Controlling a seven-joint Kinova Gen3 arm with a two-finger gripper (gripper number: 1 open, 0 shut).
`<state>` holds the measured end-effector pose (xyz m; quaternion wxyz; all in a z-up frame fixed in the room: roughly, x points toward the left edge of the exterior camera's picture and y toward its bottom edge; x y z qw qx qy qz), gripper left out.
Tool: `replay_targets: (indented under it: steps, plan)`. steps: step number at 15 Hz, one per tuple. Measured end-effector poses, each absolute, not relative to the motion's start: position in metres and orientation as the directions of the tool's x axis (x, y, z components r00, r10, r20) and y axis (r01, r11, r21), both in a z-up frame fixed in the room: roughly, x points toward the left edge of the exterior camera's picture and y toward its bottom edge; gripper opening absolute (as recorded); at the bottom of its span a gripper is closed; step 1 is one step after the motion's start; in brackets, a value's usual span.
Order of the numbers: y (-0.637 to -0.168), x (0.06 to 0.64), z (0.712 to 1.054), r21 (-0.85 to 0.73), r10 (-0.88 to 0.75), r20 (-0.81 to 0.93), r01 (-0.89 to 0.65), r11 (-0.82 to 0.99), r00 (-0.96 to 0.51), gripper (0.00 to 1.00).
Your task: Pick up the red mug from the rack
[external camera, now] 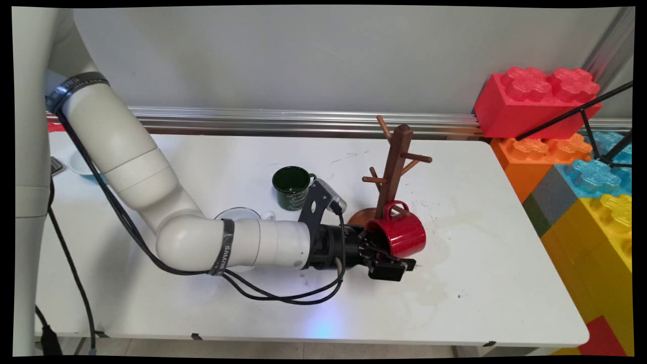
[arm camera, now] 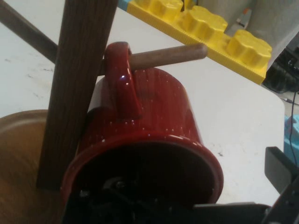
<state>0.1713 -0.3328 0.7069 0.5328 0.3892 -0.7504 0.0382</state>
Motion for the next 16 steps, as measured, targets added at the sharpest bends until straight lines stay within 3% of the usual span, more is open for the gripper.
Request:
replay_targets:
  steps: [16]
  plan:
    - [-0.3417, 0.1693, 0.7088, 0.414, -0.583, 0.808, -0.624, 0.663, -0.083, 1.0]
